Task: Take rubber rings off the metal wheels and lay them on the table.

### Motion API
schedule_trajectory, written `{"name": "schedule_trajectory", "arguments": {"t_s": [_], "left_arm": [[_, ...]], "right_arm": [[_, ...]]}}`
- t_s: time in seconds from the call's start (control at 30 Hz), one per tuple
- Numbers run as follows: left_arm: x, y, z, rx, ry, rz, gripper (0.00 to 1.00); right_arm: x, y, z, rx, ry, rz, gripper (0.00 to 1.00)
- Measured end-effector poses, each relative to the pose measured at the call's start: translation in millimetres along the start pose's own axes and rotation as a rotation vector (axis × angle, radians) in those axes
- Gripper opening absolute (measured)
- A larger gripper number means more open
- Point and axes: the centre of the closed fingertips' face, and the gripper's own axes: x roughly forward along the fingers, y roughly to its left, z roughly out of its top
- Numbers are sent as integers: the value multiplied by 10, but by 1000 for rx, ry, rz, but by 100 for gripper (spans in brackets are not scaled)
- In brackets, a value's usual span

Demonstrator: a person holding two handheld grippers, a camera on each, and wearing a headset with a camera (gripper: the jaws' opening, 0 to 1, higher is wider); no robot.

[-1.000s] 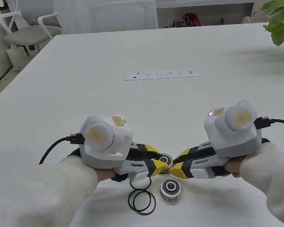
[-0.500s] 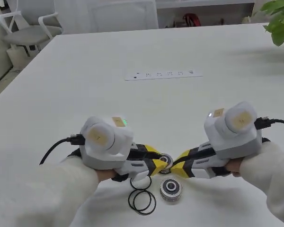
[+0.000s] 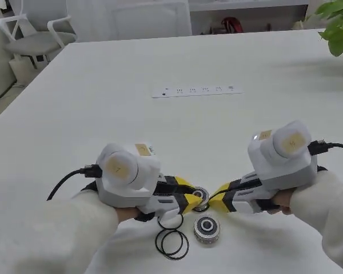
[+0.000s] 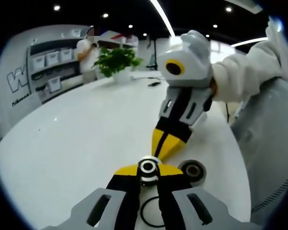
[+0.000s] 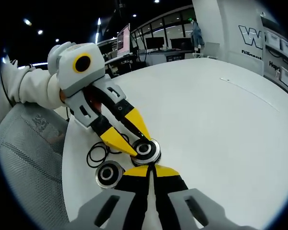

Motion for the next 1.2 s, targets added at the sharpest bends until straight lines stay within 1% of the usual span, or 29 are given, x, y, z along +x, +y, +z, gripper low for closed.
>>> {"name": "schedule_trajectory", "arguments": {"t_s": [0.23,0.63,0.73,1.03,1.2], "left_arm": [[-6,0,-1,7,-8,4,14],[-13,0,-6,6,-21,6,13],[-15,-3,-7,6,-21,6,13],[-19,-14,-12,9,-24,10,13],[-19,-14,-12,10,-25,11,13]], "right_arm": [[-11,-27,-1,82,-12,8,0],[-34,-32,15,166,-33,20,0],[-59,-25,38,199,-49,26,0],[-67,-7,44,224,-53,30,0],[-80,-5,57,255,-62,38,0]]}}
